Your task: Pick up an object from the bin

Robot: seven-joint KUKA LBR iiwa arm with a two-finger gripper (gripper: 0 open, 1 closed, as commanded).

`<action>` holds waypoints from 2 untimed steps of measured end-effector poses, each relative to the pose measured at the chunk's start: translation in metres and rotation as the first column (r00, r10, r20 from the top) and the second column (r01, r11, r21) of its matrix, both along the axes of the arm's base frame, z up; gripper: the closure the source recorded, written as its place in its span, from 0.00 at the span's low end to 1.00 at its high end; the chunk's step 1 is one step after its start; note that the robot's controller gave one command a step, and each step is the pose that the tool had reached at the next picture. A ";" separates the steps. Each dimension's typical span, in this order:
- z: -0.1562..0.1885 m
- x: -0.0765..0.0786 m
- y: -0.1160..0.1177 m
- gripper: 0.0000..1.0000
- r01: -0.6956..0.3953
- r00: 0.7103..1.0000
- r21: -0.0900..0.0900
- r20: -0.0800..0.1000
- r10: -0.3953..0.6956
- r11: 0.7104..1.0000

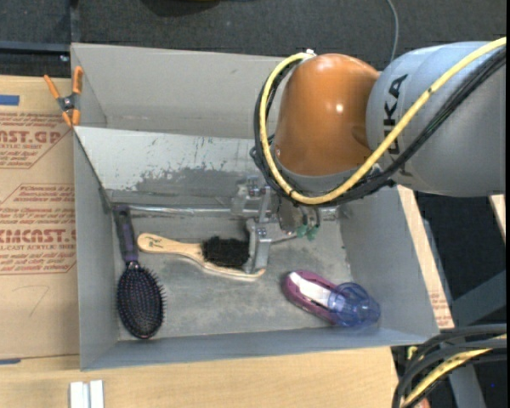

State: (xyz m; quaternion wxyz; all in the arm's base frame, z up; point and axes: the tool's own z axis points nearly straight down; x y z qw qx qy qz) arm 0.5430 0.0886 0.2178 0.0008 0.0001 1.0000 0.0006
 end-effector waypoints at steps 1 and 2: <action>-0.149 0.017 -0.016 0.00 0.227 0.974 0.000 -0.004 -0.227 0.974; -0.058 0.017 -0.016 0.00 0.201 0.980 0.004 0.006 -0.201 0.980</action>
Offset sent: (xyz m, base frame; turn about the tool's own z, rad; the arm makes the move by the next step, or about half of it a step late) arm 0.0162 -0.0170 -0.0578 0.2022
